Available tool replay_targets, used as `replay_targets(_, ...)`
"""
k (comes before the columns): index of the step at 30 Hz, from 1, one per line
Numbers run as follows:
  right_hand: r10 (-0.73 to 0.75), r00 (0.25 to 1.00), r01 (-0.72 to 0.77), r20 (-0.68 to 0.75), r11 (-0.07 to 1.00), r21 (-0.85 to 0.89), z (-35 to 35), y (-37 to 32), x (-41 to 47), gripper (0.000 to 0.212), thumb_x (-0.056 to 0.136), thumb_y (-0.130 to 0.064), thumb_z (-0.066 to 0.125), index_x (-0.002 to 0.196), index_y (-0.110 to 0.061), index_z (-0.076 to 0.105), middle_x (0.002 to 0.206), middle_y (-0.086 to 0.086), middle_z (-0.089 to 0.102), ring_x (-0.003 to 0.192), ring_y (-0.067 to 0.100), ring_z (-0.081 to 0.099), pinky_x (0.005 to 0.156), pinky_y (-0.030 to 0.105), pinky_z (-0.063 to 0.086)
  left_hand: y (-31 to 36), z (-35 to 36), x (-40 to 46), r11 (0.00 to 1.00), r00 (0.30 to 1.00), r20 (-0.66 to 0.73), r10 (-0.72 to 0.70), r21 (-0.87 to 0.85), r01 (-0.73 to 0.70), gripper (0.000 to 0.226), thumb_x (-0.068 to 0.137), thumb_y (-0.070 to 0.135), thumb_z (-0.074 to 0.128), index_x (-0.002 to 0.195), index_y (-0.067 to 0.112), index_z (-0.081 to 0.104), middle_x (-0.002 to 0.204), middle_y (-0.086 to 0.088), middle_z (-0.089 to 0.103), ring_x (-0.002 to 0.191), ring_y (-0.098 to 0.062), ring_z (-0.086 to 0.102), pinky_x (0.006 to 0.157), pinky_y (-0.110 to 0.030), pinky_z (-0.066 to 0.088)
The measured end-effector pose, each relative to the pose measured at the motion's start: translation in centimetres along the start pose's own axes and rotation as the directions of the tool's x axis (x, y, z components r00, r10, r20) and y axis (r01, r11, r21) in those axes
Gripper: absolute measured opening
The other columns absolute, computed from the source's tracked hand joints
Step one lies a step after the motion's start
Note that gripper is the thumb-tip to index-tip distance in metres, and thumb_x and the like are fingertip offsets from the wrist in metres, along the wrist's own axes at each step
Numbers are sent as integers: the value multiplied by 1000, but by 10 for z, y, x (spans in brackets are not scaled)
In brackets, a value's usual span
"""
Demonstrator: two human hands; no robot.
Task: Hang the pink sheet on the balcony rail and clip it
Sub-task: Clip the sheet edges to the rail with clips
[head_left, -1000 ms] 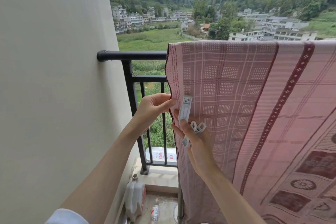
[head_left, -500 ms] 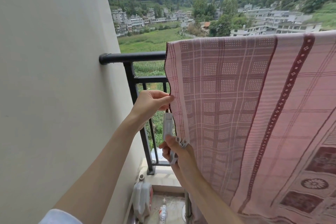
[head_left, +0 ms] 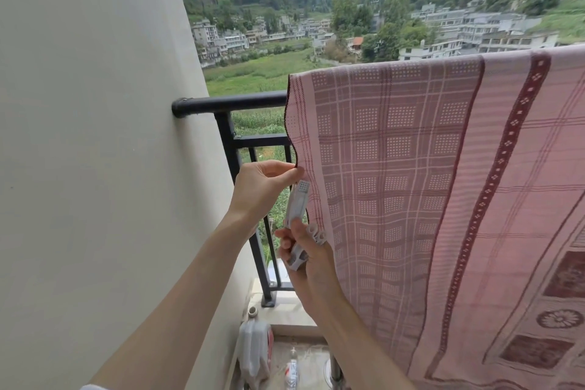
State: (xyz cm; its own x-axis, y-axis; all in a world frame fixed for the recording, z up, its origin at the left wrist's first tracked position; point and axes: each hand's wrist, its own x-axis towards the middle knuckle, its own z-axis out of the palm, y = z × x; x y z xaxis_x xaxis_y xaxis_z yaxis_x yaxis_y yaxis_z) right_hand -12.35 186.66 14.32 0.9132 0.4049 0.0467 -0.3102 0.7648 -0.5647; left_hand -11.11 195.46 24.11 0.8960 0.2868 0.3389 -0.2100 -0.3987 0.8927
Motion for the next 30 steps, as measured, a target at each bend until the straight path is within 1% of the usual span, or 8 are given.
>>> replay_targets(5,-1,1000,1,21,1000,-2,-2,2,3,98,57,-29,87,135,2,37,79,14,67,56,12,55,53,21,48,-3,2,-3,999,998,-26,49,4,-49,16,69,40,70,78,27,71,76,15,70,74,0,66,61,-9,50)
replay_targets(7,16,999,-15,39,999,-33,2,0,6,100,48,-38,89,131,-3,44,82,14,69,55,10,53,54,20,48,-2,2,-4,998,998,-27,55,3,-55,27,63,46,67,81,26,71,78,13,70,74,0,66,62,-10,51)
replay_targets(14,99,995,-96,5,981,-170,-28,11,-9,81,53,-55,80,119,-16,55,79,10,70,42,11,55,38,20,44,-26,5,-13,996,1000,-17,8,-91,-9,16,84,37,57,88,27,69,82,15,69,77,4,60,69,-12,47)
replay_targets(18,107,973,-180,-206,909,-376,-84,32,-29,31,79,-31,66,97,-6,61,63,7,64,39,11,47,37,19,34,-91,19,-38,967,985,-33,-172,-196,162,19,95,21,47,103,22,64,92,7,68,83,-3,60,74,-18,49)
replay_targets(20,66,933,-245,-353,837,-490,-113,36,-37,9,83,-13,66,79,-8,61,56,5,59,39,10,44,38,21,32,-126,30,-57,952,967,59,-250,-168,256,23,96,14,45,108,25,61,102,9,67,95,-7,60,82,-24,49)
replay_targets(24,-72,854,-360,-516,633,-685,-163,47,-35,22,72,-22,68,66,-7,53,61,13,56,54,26,50,54,34,46,-181,56,-80,934,899,300,-318,-66,352,38,96,23,48,131,33,42,132,8,52,119,-7,51,98,-30,43)
replay_targets(27,-200,857,-359,-474,427,-830,-169,46,-21,27,73,-30,72,89,-15,57,81,0,64,77,21,59,72,35,50,-201,77,-80,939,871,415,-263,-95,330,43,91,32,54,133,29,44,136,5,51,123,-7,48,100,-26,41)
replay_targets(30,-322,897,-252,-305,194,-948,-166,42,-9,32,74,-35,72,93,-15,56,79,-2,62,74,21,57,67,31,45,-207,87,-77,945,915,324,-240,-137,297,20,89,12,57,109,14,63,107,-2,67,102,-11,62,90,-23,49)
